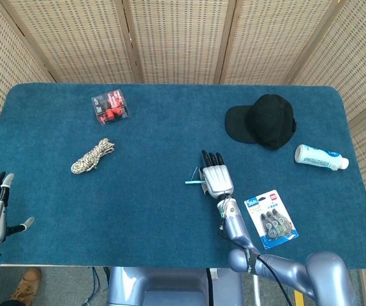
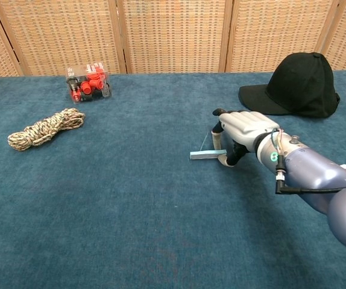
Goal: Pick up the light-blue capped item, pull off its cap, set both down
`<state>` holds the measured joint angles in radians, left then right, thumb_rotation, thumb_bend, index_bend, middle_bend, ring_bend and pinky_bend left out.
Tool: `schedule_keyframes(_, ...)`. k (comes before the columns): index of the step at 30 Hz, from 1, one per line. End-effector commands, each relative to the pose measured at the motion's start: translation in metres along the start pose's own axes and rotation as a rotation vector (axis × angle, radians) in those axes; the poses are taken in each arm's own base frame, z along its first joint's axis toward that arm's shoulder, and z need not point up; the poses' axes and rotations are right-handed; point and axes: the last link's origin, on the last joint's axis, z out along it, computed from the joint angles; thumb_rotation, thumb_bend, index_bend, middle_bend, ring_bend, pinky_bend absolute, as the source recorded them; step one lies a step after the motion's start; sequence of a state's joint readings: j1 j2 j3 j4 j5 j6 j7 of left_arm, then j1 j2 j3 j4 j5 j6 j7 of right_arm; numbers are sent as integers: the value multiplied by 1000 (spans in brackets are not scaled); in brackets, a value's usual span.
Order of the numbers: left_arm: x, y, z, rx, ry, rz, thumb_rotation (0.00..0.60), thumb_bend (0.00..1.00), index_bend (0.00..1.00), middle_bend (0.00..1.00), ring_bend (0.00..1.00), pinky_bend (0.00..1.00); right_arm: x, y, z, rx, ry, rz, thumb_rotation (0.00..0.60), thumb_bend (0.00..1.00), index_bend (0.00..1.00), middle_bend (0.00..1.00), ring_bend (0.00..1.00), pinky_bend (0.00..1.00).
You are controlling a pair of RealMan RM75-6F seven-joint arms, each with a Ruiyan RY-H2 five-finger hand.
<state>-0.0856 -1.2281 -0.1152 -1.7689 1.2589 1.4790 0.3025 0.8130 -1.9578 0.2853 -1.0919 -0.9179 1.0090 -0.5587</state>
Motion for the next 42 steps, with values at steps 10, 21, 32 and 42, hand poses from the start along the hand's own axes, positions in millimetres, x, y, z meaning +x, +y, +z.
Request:
schedule_keyframes(10, -1, 1, 1, 0, -3, 3, 600, 0, 0, 0, 0, 0, 7, -4, -1, 18, 36, 19, 600, 517, 619, 0, 0, 0)
schedule_keyframes(21, 13, 37, 52, -248, 103, 78, 600, 0, 0, 37, 101, 86, 36, -12, -15, 107, 103, -48, 600, 517, 628, 0, 0, 0)
schedule_keyframes(32, 19, 134, 138, -707, 253, 220, 600, 0, 165, 726, 761, 692, 62, -27, -16, 155, 153, -176, 600, 517, 628, 0, 0, 0)
schedule_keyframes(42, -3, 205, 162, -864, 227, 302, 600, 0, 233, 952, 976, 945, 71, -40, -17, 161, 134, -201, 600, 517, 628, 0, 0, 0)
